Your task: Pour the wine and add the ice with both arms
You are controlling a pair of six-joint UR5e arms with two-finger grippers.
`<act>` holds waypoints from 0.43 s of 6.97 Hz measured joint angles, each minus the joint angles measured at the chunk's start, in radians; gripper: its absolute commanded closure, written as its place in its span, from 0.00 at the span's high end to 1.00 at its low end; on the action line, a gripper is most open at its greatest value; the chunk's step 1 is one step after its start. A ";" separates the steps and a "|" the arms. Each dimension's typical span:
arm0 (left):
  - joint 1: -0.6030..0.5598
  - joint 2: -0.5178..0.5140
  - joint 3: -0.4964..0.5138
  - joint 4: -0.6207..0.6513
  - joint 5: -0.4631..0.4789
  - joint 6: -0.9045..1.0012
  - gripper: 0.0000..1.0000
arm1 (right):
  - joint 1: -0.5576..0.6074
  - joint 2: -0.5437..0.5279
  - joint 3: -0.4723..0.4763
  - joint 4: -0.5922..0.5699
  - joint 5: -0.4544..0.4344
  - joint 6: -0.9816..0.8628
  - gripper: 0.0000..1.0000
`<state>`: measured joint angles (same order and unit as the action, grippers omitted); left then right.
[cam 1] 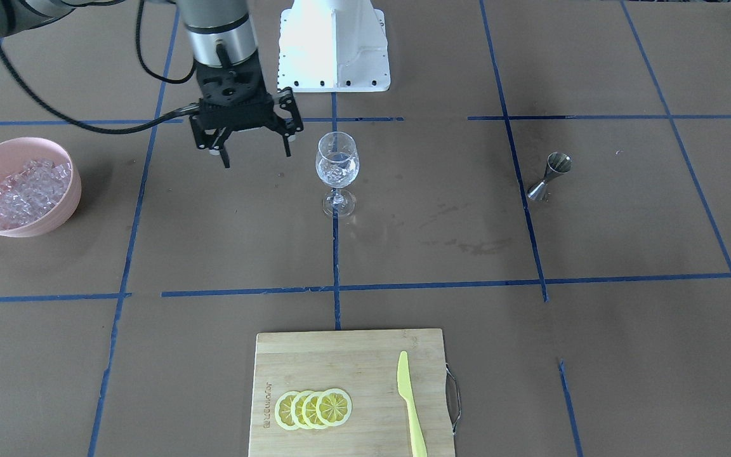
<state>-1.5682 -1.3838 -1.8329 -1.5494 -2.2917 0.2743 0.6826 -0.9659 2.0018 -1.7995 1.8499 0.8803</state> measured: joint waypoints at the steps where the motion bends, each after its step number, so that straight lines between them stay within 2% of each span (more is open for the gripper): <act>1: 0.000 -0.001 0.000 0.000 0.001 0.002 1.00 | 0.074 -0.075 0.006 0.002 0.051 -0.140 1.00; 3: -0.001 -0.002 0.001 0.001 0.000 0.003 1.00 | 0.244 -0.242 0.006 0.003 0.163 -0.431 1.00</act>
<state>-1.5692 -1.3854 -1.8324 -1.5486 -2.2921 0.2775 0.9263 -1.2076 2.0080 -1.7963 2.0132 0.4495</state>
